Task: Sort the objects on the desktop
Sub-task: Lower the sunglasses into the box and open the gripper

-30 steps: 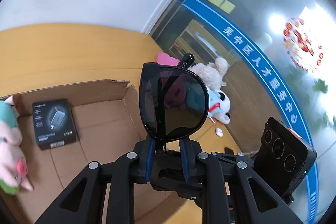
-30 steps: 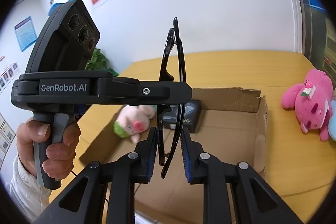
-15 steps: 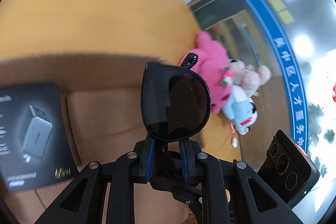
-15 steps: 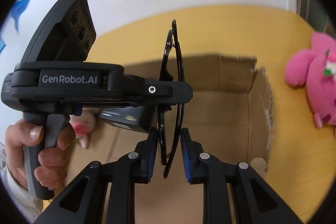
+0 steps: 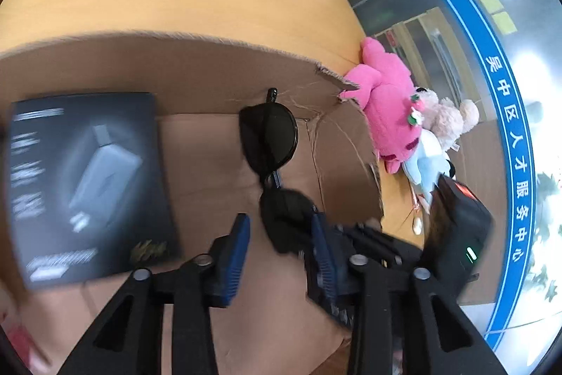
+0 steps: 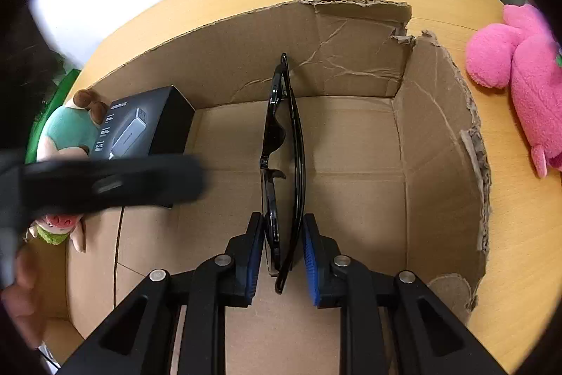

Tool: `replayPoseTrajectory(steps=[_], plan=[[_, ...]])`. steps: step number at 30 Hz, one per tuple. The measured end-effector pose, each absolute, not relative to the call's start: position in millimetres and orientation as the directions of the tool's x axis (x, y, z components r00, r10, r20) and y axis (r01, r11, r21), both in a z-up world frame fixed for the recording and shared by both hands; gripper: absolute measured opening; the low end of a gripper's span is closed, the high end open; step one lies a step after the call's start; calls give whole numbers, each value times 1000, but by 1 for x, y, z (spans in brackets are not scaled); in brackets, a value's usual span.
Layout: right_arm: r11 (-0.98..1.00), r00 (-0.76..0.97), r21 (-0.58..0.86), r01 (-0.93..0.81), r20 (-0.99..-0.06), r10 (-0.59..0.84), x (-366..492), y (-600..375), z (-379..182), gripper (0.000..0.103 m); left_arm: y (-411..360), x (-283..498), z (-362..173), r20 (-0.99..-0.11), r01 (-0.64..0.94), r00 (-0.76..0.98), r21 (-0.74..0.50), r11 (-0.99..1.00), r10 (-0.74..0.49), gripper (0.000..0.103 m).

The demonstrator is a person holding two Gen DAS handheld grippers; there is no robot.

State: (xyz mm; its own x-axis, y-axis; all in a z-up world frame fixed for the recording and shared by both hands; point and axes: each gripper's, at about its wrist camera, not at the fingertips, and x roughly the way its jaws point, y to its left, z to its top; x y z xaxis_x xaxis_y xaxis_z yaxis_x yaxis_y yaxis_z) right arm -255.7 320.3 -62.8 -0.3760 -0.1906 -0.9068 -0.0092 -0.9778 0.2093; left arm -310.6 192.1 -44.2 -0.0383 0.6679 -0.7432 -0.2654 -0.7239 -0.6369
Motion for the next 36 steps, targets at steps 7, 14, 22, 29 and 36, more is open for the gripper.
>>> replayPoseTrajectory(steps=[7,14,22,29,36], plan=[[-987,-392,134,-85,-915,-90,-242,318,-63,21,137,-265,16,-725,-309,-192,-595,-742,662,38],[-978,-383,42,-204,-923,40,-231,320,-65,24,88,-211,66,-695,-354,-346,-526,-773,631,50],[-984,-444,1,-176,-893,79,-201,308,-44,46,27,-157,79,-708,-321,-485,-402,-858,513,52],[-998,-582,2,-59,-812,33,-169,312,13,64,-15,-105,62,-744,-293,-528,-293,-910,410,58],[-966,-614,166,199,-747,-255,-80,281,35,64,-22,-71,12,-783,-278,-457,-326,-904,423,58]])
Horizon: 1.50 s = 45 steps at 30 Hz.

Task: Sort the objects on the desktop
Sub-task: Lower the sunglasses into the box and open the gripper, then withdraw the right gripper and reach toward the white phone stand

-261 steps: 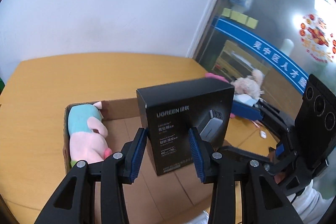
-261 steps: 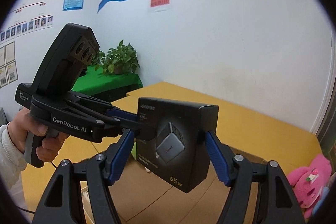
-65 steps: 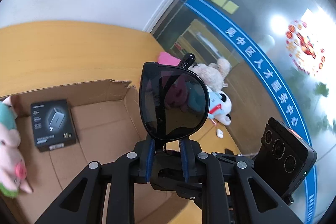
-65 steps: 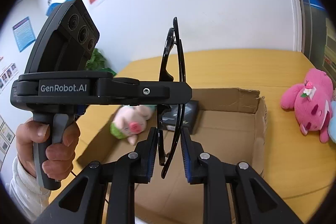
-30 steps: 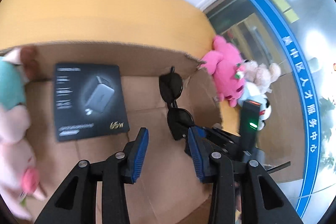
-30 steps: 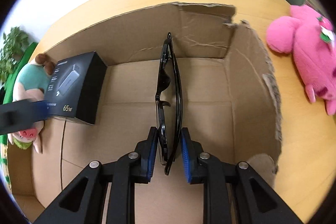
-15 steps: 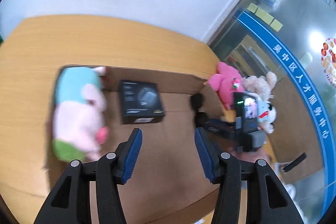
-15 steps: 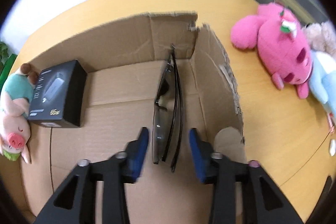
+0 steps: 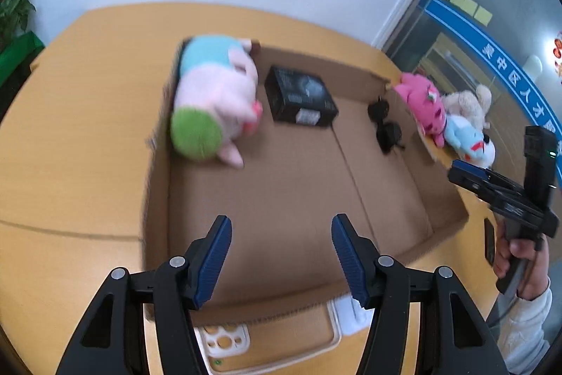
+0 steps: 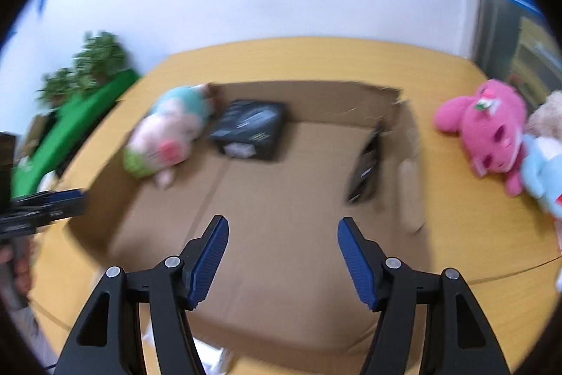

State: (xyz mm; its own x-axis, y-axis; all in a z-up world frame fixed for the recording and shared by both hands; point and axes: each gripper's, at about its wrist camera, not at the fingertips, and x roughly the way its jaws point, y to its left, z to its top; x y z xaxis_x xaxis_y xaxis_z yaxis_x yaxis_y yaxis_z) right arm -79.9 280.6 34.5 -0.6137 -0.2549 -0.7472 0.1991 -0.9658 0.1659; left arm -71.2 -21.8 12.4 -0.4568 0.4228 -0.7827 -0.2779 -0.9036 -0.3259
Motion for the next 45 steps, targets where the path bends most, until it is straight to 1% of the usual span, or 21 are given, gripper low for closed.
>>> replayPoseTrajectory(steps=[3,5,6,8,12,13,15,18,23,25,29,32,36,40,45], plan=[[-937,-585,247,248,-732,-348,-50,272,24,64,-18,-64,-3,-793,-267,-429,-346,-899,432,58],[-928,-573,262,264,-731,-369,-40,267,21,64,-15,-60,-11,-796,-259,-425,-349,-901,431,58],[-927,-561,264,265,-740,-371,-41,266,15,64,-12,-57,-10,-795,-267,-443,-325,-907,415,58],[-933,-544,260,250,-759,-357,-46,263,13,64,-11,-55,-10,-798,-262,-446,-316,-912,405,58],[-948,-535,217,233,-785,-312,-91,261,21,64,-13,-55,-9,-788,-246,-459,-330,-911,410,58],[-949,-517,219,228,-798,-308,-108,262,21,65,-12,-56,-9,-789,-247,-461,-327,-912,407,58],[-935,-456,271,229,-819,-349,-149,262,19,66,-12,-56,-9,-788,-246,-464,-323,-914,404,58],[-931,-389,306,201,-847,-362,-202,264,3,66,-14,-57,-8,-784,-246,-464,-333,-910,412,58],[-962,-307,253,100,-912,-272,-244,278,-37,66,-17,-57,-7,-777,-256,-455,-354,-900,435,58],[-975,-309,212,63,-925,-221,-246,288,-43,66,-16,-57,-7,-777,-264,-453,-352,-898,438,58],[-978,-319,206,38,-925,-207,-241,298,-44,66,-15,-56,-7,-780,-268,-451,-345,-899,434,58],[-973,-338,227,46,-913,-229,-233,301,-39,66,-16,-57,-7,-778,-267,-449,-352,-897,439,58],[-980,-364,185,69,-910,-197,-219,301,-29,66,-16,-57,-7,-781,-262,-446,-353,-898,437,58],[-986,-353,156,65,-920,-169,-216,309,-30,66,-14,-57,-8,-788,-256,-450,-338,-906,421,58],[-985,-377,168,38,-911,-170,-211,319,-22,66,-16,-56,-8,-785,-247,-451,-348,-904,425,58]])
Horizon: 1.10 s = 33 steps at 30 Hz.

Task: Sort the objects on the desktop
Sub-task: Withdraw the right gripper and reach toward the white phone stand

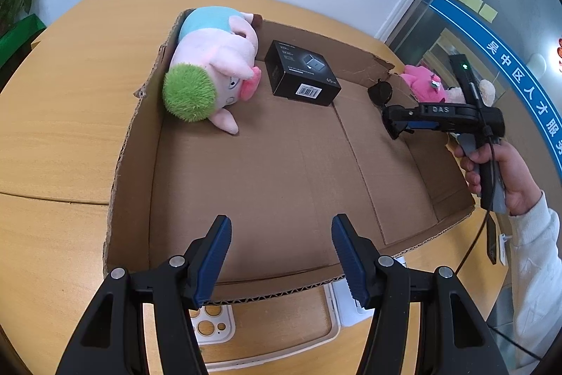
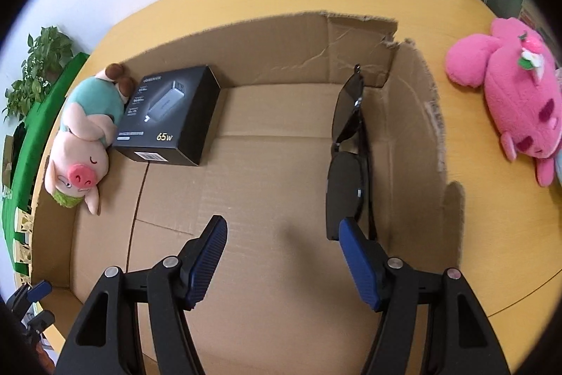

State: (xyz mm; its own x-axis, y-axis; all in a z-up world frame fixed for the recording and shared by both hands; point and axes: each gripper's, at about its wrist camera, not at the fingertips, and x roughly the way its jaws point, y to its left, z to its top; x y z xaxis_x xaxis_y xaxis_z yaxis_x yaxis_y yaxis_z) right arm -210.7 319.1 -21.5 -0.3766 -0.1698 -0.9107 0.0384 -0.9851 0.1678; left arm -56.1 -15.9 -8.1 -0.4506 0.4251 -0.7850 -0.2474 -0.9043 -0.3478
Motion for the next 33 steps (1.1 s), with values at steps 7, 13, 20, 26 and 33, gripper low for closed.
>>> replayPoseTrajectory(steps=[7,13,20,26,33], plan=[[-970,-474,202,137,-846,-244,-157,308,15,70,-18,-55,-8,-791,-233,-440,-358,-904,426,58],[-950,-555,204,237,-774,-305,-63,295,28,76,-25,-38,1,-786,-234,-483,-309,-922,386,58],[-896,-510,269,354,-747,-426,31,273,-1,76,-35,-7,16,-771,-247,-523,-271,-930,364,59],[-919,-476,287,269,-790,-386,31,260,-43,76,-14,13,8,-773,-316,-471,-302,-899,425,59],[-920,-460,251,300,-807,-370,19,227,-68,61,15,28,-12,-786,-336,-410,-340,-878,462,59]])
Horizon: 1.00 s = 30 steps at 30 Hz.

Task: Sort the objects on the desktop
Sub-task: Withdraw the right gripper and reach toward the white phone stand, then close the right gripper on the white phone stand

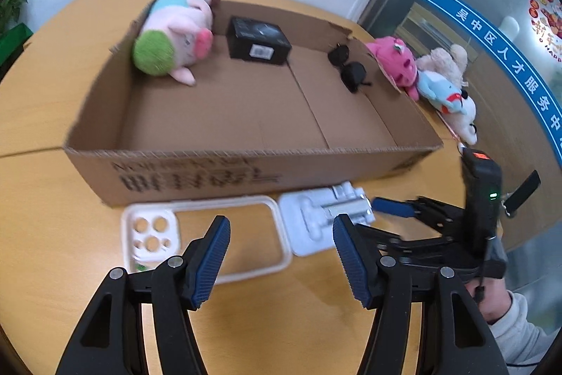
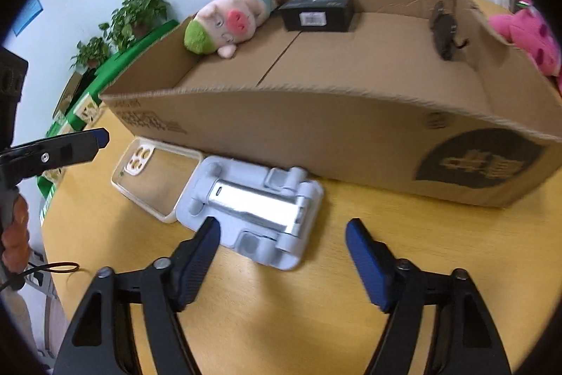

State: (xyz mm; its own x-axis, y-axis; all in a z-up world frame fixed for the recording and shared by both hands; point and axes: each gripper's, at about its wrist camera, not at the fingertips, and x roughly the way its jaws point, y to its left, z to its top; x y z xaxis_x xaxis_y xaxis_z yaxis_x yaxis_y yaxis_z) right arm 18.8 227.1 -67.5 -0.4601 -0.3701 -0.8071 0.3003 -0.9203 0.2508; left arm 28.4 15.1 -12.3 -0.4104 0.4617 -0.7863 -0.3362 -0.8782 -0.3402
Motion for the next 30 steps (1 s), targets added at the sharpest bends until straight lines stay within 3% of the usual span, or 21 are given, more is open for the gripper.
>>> replayPoseTrajectory(steps=[2,8,19,25,30], plan=[[-926,-482,205,318,-806,-344,22,221,-71,49,21,31,-17,-791,-341,-396,-345,-875,466,59],[-927,-513,239,289,-779,-361,34,240,-71,41,37,34,-30,-801,-349,-354,-365,-863,482,59],[-963,-557,243,115,-787,-266,80,303,-72,42,110,44,-66,-809,-410,-191,-449,-794,555,59],[-948,-541,284,145,-779,-317,89,305,-72,52,143,46,-74,-817,-436,-163,-444,-783,554,57],[-957,-544,217,194,-788,-288,87,298,-72,47,155,48,-72,-832,-450,-195,-395,-801,519,48]])
